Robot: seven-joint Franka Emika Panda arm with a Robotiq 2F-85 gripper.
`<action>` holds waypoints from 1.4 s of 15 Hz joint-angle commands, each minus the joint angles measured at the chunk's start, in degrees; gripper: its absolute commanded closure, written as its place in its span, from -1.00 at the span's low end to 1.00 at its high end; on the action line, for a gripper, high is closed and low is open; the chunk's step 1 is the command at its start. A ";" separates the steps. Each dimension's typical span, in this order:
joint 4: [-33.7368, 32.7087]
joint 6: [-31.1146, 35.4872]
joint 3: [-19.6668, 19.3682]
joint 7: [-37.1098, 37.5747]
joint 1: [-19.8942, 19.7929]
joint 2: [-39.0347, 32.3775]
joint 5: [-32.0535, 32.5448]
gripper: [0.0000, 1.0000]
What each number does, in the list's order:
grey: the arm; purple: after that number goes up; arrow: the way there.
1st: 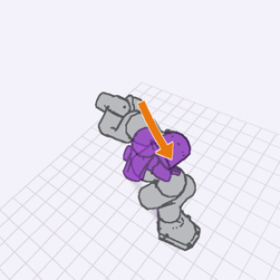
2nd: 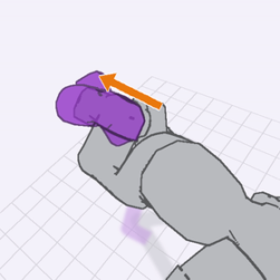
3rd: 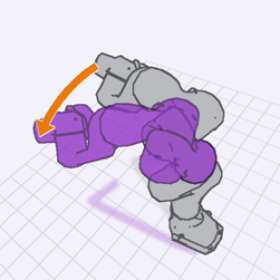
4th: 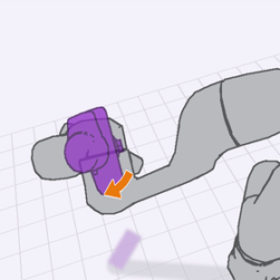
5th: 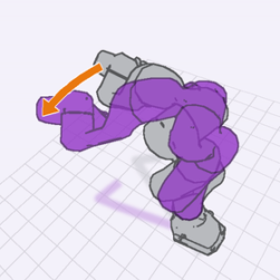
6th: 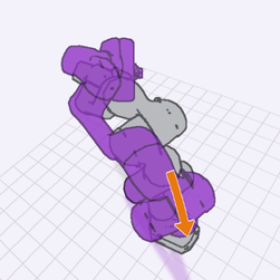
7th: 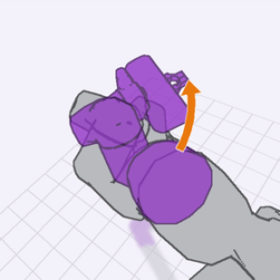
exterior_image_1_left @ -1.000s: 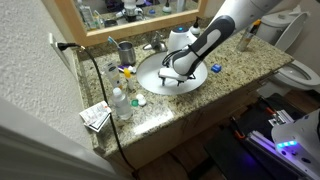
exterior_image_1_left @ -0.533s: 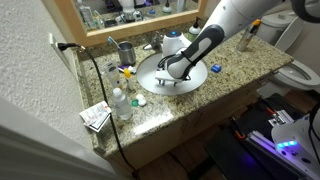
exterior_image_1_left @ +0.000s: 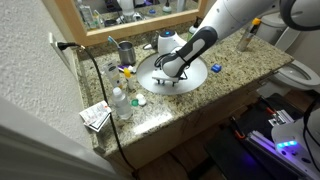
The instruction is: Pick up the shaving stick from the hand washing basin and place it on the counter
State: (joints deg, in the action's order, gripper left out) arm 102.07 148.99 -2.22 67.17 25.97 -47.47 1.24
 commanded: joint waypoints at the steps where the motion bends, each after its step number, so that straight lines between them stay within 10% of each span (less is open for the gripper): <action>1: -0.20 0.53 0.72 -0.42 -0.88 -1.20 -0.81 -0.45; 11: 2.04 4.77 1.06 -0.52 -2.32 0.17 -2.02 0.95; 21: 22.58 4.79 -4.23 4.45 -0.11 23.63 1.26 0.94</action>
State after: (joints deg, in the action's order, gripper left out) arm 114.47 153.78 -3.34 68.42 24.91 -34.01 0.14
